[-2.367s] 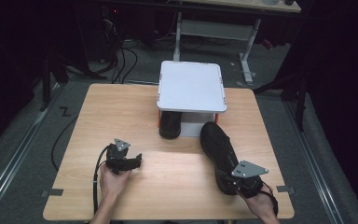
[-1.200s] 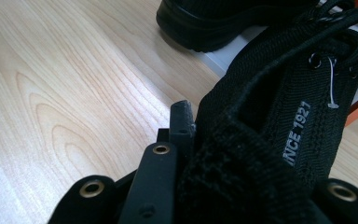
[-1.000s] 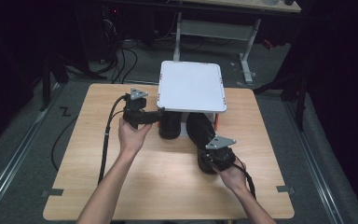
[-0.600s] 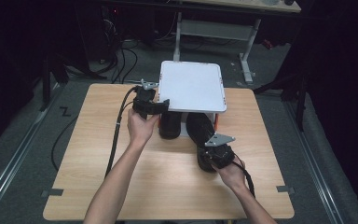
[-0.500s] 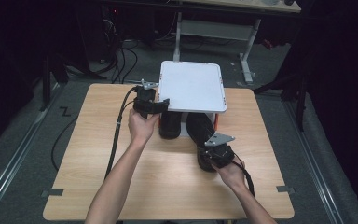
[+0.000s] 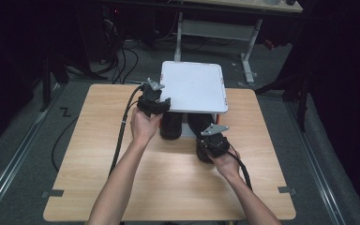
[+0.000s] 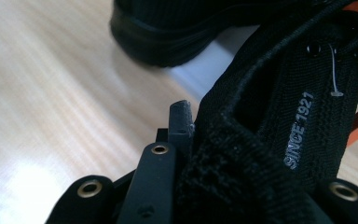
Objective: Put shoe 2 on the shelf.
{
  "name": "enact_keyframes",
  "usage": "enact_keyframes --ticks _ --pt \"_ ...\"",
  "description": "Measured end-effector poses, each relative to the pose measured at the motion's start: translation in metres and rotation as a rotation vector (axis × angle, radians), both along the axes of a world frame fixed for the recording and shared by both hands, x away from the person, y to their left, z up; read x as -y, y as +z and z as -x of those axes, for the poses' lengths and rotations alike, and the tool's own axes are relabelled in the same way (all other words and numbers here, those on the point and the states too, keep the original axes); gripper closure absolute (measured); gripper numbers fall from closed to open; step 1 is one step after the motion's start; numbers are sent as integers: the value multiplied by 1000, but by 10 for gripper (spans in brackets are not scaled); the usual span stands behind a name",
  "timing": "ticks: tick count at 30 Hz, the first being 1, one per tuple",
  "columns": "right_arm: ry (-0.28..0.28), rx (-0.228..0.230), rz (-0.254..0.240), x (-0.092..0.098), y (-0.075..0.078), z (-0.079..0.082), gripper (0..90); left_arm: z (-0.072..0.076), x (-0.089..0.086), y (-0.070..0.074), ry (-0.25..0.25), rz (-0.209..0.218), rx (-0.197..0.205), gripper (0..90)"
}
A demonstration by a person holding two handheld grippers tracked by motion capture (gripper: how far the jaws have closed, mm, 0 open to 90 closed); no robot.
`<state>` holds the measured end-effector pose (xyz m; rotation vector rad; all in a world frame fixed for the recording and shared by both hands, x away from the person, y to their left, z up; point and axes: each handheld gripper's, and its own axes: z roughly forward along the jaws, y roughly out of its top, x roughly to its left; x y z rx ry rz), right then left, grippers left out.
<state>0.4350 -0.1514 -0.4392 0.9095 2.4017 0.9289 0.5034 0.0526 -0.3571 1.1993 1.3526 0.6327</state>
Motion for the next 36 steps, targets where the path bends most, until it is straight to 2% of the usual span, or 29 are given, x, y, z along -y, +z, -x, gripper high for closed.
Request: enact_keyframes --ticks 3,6,8,9,11,15,19,22,25,30,36 --pt "-20 -4 -2 -2 -3 -11 819 -1 -2 1 -3 25 -15 515" --pt "-37 -3 -5 -4 -5 -21 816 -1 -2 0 -6 21 -10 514" --pt "-49 -3 -27 -3 -7 -27 811 -1 -2 0 -6 20 -9 513" --pt "-52 -3 -42 -2 -8 -30 806 -2 -2 0 0 33 -7 511" --pt "-58 -9 -56 0 -9 -35 782 -3 -4 0 3 54 -15 506" --pt "-50 0 -43 2 -5 -37 690 -4 -4 0 10 72 -19 501" --pt "-53 47 -86 7 7 -29 567 -4 -5 -1 11 78 -17 497" --pt "-43 81 -112 12 19 -21 528 -4 -5 -1 10 77 -16 497" --pt "-37 115 -133 20 27 -11 515 -4 -5 -1 8 75 -14 497" --pt "-44 145 -176 38 35 8 508 -4 -5 -1 4 79 -13 496" --pt "-68 164 -213 65 34 32 505 -4 -5 -2 2 80 -10 495"
